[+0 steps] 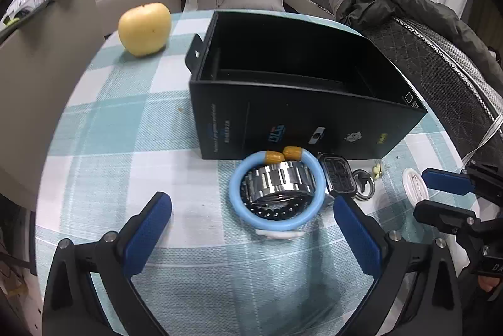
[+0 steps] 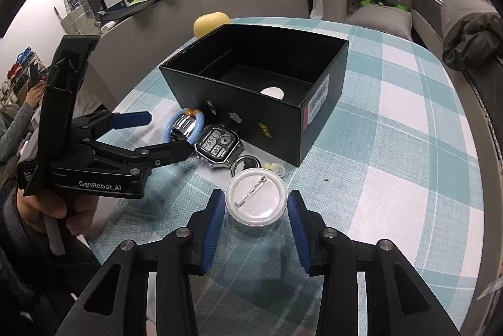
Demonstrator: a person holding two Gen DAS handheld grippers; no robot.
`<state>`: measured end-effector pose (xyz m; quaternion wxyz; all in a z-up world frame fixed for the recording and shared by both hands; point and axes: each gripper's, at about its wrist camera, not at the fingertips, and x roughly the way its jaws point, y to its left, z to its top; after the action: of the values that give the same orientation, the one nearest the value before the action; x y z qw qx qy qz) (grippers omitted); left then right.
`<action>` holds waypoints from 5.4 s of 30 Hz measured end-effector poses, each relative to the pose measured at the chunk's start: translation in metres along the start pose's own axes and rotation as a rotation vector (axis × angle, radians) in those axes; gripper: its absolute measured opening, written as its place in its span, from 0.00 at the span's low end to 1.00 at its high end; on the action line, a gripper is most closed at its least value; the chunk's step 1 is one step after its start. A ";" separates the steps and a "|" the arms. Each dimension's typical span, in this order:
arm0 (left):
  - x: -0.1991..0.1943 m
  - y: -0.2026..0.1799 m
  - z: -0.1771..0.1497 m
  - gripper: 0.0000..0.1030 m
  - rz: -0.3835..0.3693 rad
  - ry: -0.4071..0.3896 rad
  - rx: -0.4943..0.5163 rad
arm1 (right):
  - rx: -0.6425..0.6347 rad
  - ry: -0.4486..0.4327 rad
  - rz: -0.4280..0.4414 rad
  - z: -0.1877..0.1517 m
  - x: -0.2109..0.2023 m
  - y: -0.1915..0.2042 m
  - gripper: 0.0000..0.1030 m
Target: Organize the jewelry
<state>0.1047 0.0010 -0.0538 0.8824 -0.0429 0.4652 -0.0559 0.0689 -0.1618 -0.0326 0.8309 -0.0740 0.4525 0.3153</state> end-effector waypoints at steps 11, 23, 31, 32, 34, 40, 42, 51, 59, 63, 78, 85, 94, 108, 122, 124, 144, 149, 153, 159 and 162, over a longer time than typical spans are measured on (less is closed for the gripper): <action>-0.006 -0.012 -0.002 0.54 -0.052 -0.013 0.070 | 0.012 -0.008 -0.001 0.005 0.000 -0.002 0.38; -0.026 -0.012 -0.012 0.54 -0.015 -0.077 0.098 | 0.019 -0.045 -0.004 0.009 -0.010 -0.002 0.39; -0.047 -0.014 -0.011 0.54 -0.013 -0.154 0.111 | 0.032 -0.105 -0.003 0.013 -0.021 -0.002 0.38; -0.047 -0.013 -0.009 0.54 -0.013 -0.161 0.108 | 0.035 -0.122 0.002 0.014 -0.024 -0.002 0.39; -0.051 -0.010 -0.007 0.54 -0.010 -0.178 0.093 | 0.038 -0.154 0.004 0.015 -0.029 -0.002 0.38; -0.058 -0.004 0.001 0.54 -0.006 -0.215 0.057 | 0.032 -0.215 0.005 0.023 -0.043 0.000 0.38; -0.061 -0.004 0.002 0.54 -0.008 -0.227 0.054 | 0.029 -0.230 0.006 0.027 -0.047 0.001 0.38; -0.083 -0.001 0.021 0.54 0.000 -0.298 0.043 | 0.024 -0.273 0.052 0.062 -0.071 0.002 0.38; -0.073 0.002 0.046 0.54 -0.008 -0.282 0.075 | 0.036 -0.291 0.052 0.082 -0.058 -0.013 0.39; -0.067 0.006 0.056 0.54 -0.001 -0.252 0.072 | 0.061 -0.293 0.057 0.087 -0.052 -0.023 0.39; -0.029 -0.005 0.060 0.54 -0.041 -0.209 0.104 | 0.109 -0.165 0.118 0.092 -0.007 -0.038 0.39; -0.013 -0.007 0.062 0.54 -0.047 -0.161 0.127 | 0.063 -0.112 0.075 0.091 0.009 -0.030 0.39; -0.013 -0.010 0.052 0.54 -0.033 -0.129 0.160 | 0.056 -0.067 0.087 0.090 0.018 -0.026 0.39; -0.015 -0.014 0.050 0.54 -0.075 -0.114 0.139 | -0.018 -0.075 0.009 0.090 0.021 -0.021 0.38; -0.013 -0.015 0.048 0.54 -0.043 -0.137 0.137 | -0.010 -0.100 0.022 0.087 0.022 -0.018 0.39; -0.013 -0.015 0.047 0.54 -0.038 -0.138 0.136 | -0.027 -0.101 0.014 0.086 0.022 -0.015 0.39; -0.036 -0.018 0.042 0.96 -0.037 -0.192 0.109 | -0.004 -0.248 -0.019 0.076 -0.022 -0.029 0.99; -0.049 -0.010 0.041 0.99 -0.025 -0.229 0.069 | 0.006 -0.247 -0.020 0.069 -0.030 -0.034 0.99; -0.059 -0.002 0.036 0.99 -0.021 -0.248 0.028 | 0.014 -0.228 -0.016 0.060 -0.033 -0.036 1.00; -0.061 0.008 0.018 0.99 0.013 -0.241 0.016 | -0.004 -0.149 -0.014 0.043 -0.028 -0.036 1.00; -0.055 0.011 0.008 0.99 -0.001 -0.201 0.000 | -0.013 -0.084 -0.018 0.036 -0.017 -0.036 0.99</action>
<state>0.0810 0.0199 -0.0055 0.9246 -0.0485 0.3742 -0.0518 0.1087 -0.1835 -0.0037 0.8515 -0.0703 0.4144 0.3135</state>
